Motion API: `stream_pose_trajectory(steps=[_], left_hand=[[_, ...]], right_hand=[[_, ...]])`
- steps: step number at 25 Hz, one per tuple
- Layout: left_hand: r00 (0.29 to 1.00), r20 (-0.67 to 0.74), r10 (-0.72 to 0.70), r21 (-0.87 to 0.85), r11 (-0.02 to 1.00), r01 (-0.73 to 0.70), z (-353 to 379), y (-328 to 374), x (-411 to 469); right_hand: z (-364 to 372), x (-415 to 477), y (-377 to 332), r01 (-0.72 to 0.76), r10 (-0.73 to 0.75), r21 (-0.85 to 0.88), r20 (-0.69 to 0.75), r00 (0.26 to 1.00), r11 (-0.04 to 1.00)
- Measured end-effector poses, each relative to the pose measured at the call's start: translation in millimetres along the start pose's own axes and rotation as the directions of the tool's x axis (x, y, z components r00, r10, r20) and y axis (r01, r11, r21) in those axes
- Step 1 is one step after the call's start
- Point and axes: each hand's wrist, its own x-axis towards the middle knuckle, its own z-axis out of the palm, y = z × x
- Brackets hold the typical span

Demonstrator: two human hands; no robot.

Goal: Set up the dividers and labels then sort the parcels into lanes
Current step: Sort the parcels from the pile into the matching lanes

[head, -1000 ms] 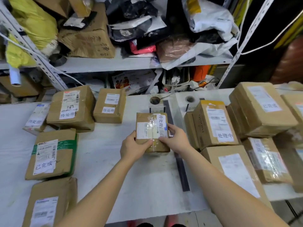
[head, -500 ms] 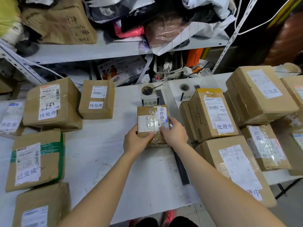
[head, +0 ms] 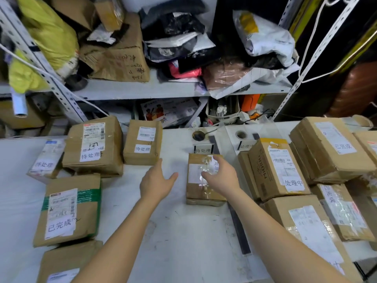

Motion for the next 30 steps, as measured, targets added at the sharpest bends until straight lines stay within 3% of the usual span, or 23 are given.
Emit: stream_pose_trajectory(steps=[5, 11, 17, 23, 30], left_hand=[[0.979, -0.145, 0.140, 0.304, 0.948, -0.091, -74.3, -18.4, 38.0], [0.972, -0.062, 0.229, 0.422, 0.888, -0.182, -108.2, -30.7, 98.1], [0.988, 0.033, 0.153, 0.543, 0.827, -0.146, -101.8, -42.4, 152.2], [0.996, 0.086, -0.038, 0.445, 0.895, -0.004, -78.8, -53.7, 196.4], [0.988, 0.038, -0.149, 0.352, 0.928, 0.126, -67.0, -52.0, 211.3]], right_hand=[[6.6, 16.6, -54.3, 0.183, -0.180, -0.165, 0.032, 0.983, 0.969], [40.7, 50.8, -107.4, 0.334, -0.303, -0.365, 0.142, 0.942, 0.869], [81.5, 103.8, -132.5, 0.394, -0.306, -0.403, 0.265, 0.914, 0.826], [120.6, 151.1, -129.3, 0.231, -0.140, -0.245, 0.339, 0.930, 0.942], [149.7, 159.0, -105.5, -0.028, -0.024, 0.120, 0.413, 0.911, 0.992]])
